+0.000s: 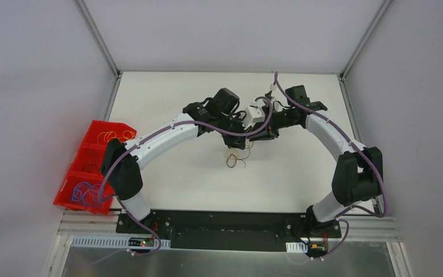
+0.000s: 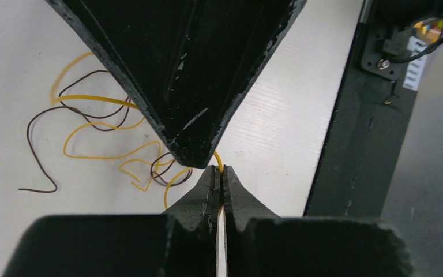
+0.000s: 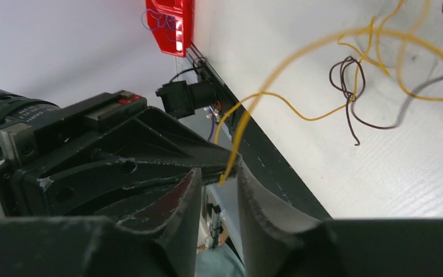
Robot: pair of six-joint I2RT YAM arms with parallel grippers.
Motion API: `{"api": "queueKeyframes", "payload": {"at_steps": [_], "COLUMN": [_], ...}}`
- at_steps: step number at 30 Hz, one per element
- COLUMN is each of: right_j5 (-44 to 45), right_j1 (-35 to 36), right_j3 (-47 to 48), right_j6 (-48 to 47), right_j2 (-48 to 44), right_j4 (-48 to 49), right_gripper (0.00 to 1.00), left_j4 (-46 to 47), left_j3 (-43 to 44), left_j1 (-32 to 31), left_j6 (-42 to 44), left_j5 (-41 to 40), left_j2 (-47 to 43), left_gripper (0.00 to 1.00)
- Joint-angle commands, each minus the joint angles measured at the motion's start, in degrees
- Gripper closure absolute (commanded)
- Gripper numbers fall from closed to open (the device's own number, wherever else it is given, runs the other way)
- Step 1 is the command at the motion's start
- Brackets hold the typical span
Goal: Untangle the cables
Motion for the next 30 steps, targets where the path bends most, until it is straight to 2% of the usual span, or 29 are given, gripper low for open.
{"api": "queueKeyframes", "payload": {"at_steps": [1, 3, 5, 7, 8, 10, 11, 14, 19, 24, 26, 30], "right_j5": [-0.8, 0.9, 3.7, 6.3, 6.8, 9.8, 12.5, 16.3, 17.2, 18.6, 20.0, 22.7], "right_j1": [-3.1, -7.8, -11.7, -12.8, -12.7, -10.3, -7.7, 0.0, 6.5, 11.9, 12.5, 12.3], "right_j3": [4.6, 7.3, 8.9, 4.3, 0.5, -8.7, -11.0, -12.1, -14.9, -15.2, -15.7, -19.8], "right_j6": [-7.1, -14.2, -19.9, -21.1, -20.6, -21.2, -25.4, -35.2, -39.0, -39.6, -39.5, -41.2], "right_j2": [-4.4, -6.3, -10.4, -17.5, -22.0, -30.7, -33.0, -34.0, -30.9, -26.9, -25.3, -23.8], "right_j4": [-5.0, -7.8, -5.1, 7.3, 16.2, 35.1, 39.7, 40.3, 50.0, 50.9, 50.2, 48.1], "right_gripper": [0.47, 0.27, 0.14, 0.02, 0.01, 0.01, 0.01, 0.01, 0.01, 0.01, 0.09, 0.39], "left_j4": [-0.5, -0.6, -0.5, -0.5, -0.5, -0.5, -0.5, -0.5, -0.5, -0.4, -0.4, -0.4], "left_j3": [5.8, 8.5, 11.0, 12.8, 13.7, 16.4, 17.6, 20.9, 24.7, 29.3, 32.4, 40.5], "left_j1": [2.4, 5.5, 6.8, 7.1, 7.1, 7.2, 7.4, 8.1, 8.6, 9.0, 9.8, 13.6], "left_j6": [-7.0, -11.7, -13.8, -13.8, -13.8, -16.1, -16.5, -17.3, -18.6, -19.7, -20.0, -20.0], "left_j5": [5.9, 9.9, 12.6, 15.0, 16.3, 18.7, 19.7, 23.3, 29.5, 30.1, 29.5, 26.2], "left_j2": [-3.8, -4.7, -5.6, -6.3, -6.4, -6.4, -6.4, -5.9, -5.2, -4.1, -3.9, -3.1], "left_gripper": [1.0, 1.0, 1.0, 1.0, 1.0, 1.0, 1.0, 1.0, 1.0, 1.0, 1.0, 1.0]}}
